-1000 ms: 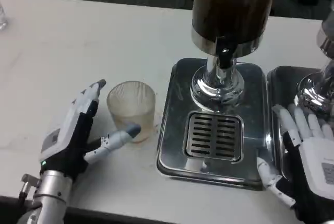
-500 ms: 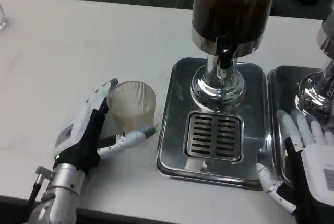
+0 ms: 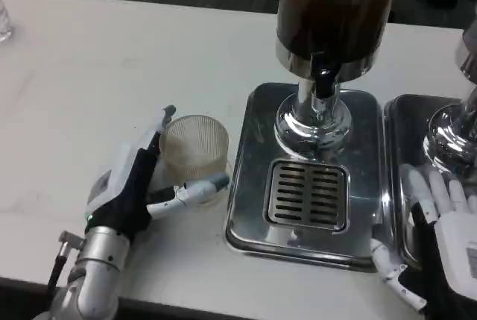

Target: Grasp the cup under the faucet to collect the drink, then remove the cup.

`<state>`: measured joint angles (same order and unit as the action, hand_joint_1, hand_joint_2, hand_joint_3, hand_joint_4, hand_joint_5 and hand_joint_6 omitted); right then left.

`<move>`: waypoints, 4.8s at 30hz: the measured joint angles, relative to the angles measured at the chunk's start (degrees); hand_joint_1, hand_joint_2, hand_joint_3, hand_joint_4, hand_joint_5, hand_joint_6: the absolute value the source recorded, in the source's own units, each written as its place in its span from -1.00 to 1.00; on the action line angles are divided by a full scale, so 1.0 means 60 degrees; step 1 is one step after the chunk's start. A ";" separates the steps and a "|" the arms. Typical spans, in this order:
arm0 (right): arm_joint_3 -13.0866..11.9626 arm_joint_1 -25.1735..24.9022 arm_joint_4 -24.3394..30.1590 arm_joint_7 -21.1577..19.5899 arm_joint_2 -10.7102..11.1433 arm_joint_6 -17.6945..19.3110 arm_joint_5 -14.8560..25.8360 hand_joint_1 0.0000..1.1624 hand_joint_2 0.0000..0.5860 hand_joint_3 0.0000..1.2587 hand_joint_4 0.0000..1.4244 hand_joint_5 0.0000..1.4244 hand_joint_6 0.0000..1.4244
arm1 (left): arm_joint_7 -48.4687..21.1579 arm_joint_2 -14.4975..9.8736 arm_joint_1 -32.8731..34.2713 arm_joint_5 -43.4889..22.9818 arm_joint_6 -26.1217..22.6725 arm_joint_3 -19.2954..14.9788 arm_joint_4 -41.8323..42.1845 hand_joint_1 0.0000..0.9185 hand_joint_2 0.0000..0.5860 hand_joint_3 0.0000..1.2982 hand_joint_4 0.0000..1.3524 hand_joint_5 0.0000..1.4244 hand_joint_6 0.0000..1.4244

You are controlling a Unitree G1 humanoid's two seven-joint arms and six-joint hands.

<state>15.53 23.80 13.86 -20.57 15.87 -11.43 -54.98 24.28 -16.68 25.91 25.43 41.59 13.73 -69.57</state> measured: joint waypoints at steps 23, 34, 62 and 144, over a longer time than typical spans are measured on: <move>-0.0102 -0.0053 -0.0005 -0.0002 -0.0271 0.0009 0.0052 -0.58 0.55 -0.91 -1.00 -1.00 -0.90 | 0.1914 -0.0017 0.0004 0.0705 -0.0109 0.0486 -0.0051 0.64 -1.00 0.41 0.58 0.69 0.78; -0.0131 -0.0128 -0.0039 -0.0006 -0.0294 0.0021 0.0057 -0.59 0.55 -0.91 -1.00 -1.00 -0.89 | 0.2371 -0.0066 -0.0085 0.0781 -0.0107 0.0478 -0.0007 0.57 -1.00 0.43 0.63 0.71 0.82; -0.0318 0.0025 0.0024 -0.0198 -0.0551 -0.0010 0.0041 -0.59 0.55 -0.91 -1.00 -1.00 -0.90 | 0.2015 0.0508 0.0296 0.1541 0.0467 0.1189 0.1041 0.44 -1.00 0.39 0.58 0.69 0.83; -0.0534 -0.0362 -0.0430 -0.0636 -0.0363 0.0535 0.0398 -0.75 0.50 -0.90 -1.00 -1.00 -0.95 | 0.2587 0.0259 -0.0600 0.0684 0.0534 0.0493 0.1618 -1.00 -1.00 -0.69 -0.55 -0.38 -0.61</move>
<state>12.32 21.62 11.28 -24.39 13.69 -8.22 -52.59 39.81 -15.12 22.31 29.54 44.79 16.69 -59.86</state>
